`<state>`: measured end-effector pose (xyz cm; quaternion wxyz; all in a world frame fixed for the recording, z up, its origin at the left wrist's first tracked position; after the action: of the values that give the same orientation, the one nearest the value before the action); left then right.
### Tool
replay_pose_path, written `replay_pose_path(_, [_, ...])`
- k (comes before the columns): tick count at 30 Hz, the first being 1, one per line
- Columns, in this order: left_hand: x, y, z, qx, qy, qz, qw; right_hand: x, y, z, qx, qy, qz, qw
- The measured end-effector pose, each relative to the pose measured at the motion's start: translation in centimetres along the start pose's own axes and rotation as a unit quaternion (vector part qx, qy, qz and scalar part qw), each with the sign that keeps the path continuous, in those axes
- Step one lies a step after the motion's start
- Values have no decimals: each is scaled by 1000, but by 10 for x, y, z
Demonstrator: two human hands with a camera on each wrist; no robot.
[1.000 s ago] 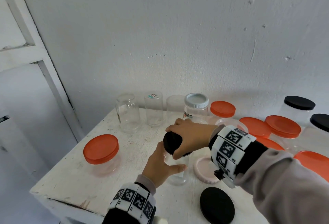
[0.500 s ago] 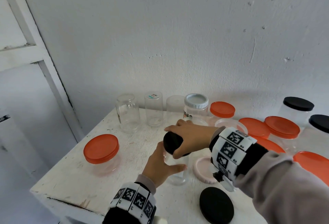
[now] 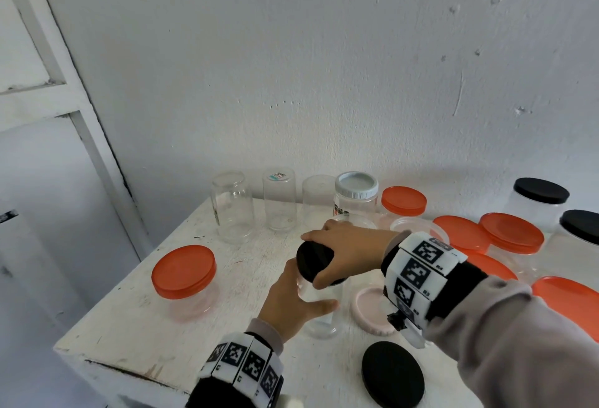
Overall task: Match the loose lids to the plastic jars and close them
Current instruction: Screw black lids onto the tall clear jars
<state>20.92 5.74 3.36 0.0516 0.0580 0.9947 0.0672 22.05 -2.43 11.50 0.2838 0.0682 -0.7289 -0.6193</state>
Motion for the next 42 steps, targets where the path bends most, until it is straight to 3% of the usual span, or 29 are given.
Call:
replay_pose_path(4, [0,0,-1,-10,2,-3,1000,2,5,3,-7,29,-13,999])
replay_pose_path(13, [0,0,0,6,1,0,1000,-3,2,-5,30,-37,-30,998])
replay_pose_path(21, [-1,1,-2,-23,-1,-4,1000,-1,4,10,36,40,1,999])
replay_pose_path(29, [0,-1,0,7,1,3,1000,-5,7,5,84,-31,-51,995])
replay_pose_path(35, [2,0,-3,-9,-1,2,1000,-4,0,6,33,24,24,999])
replay_pose_path(39, [3,1,-4,-10,-13,-12,1000,-4,3,-1,32,4,-27,999])
replay_pose_path(42, [4,0,-2,4,-15,-40,999,-3,-2,-9,55,-69,-87,992])
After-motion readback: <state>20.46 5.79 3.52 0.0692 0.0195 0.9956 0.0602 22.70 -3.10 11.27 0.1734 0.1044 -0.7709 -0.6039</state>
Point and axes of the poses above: each hand's wrist, its own x-axis away from the middle knuckle, its own y-axis out of the back of the hand, z = x × y, the point moved 10 cm from there along -x, towards the middle knuckle, and after that the axes turned 15 degrees about x, right-handed, at the moved point
